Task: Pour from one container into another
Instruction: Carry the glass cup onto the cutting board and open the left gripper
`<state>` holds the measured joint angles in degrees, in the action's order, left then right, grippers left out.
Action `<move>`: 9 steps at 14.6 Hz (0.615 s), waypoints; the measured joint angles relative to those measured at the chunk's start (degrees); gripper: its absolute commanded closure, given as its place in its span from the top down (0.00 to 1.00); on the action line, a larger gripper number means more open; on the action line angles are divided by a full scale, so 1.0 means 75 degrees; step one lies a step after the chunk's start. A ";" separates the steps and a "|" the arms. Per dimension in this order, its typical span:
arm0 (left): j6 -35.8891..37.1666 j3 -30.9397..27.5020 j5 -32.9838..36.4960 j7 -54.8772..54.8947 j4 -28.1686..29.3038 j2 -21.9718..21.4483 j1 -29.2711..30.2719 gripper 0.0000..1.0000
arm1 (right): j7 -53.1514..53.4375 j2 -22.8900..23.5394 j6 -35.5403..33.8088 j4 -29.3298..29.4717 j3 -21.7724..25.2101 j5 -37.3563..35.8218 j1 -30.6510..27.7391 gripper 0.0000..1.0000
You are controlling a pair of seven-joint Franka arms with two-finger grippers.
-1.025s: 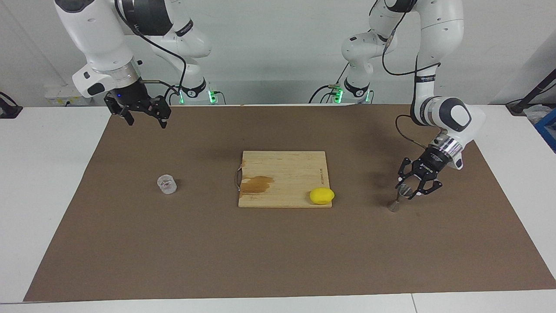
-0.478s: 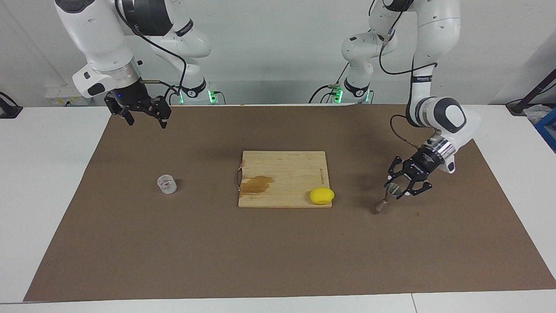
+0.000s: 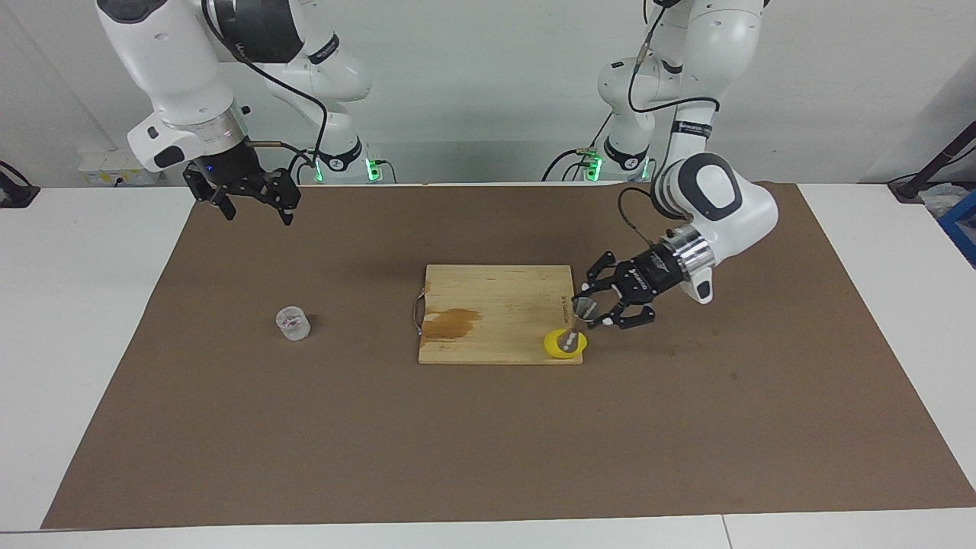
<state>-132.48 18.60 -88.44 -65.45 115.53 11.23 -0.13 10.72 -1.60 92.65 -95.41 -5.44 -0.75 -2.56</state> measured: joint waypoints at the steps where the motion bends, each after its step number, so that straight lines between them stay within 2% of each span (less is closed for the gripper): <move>1: -0.0398 0.0006 -0.0194 -0.0024 0.0006 0.0003 -0.0437 0.00 | 0.0000 0.0000 0.0000 0.0000 0.0000 0.0000 0.0000 1.00; 5: -0.2035 0.0012 -0.1157 -0.0038 0.0047 0.0061 -0.2080 0.00 | 0.0000 0.0000 0.0000 0.0000 0.0000 0.0000 0.0000 1.00; 9: -0.2893 0.0000 -0.1462 -0.0066 0.0033 0.0177 -0.2908 0.00 | 0.0000 0.0000 0.0000 0.0000 0.0002 0.0000 -0.0004 1.00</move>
<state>-154.18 18.59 -99.40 -65.95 115.77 12.56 -21.93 10.72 -1.61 92.65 -95.41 -5.42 -0.75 -2.59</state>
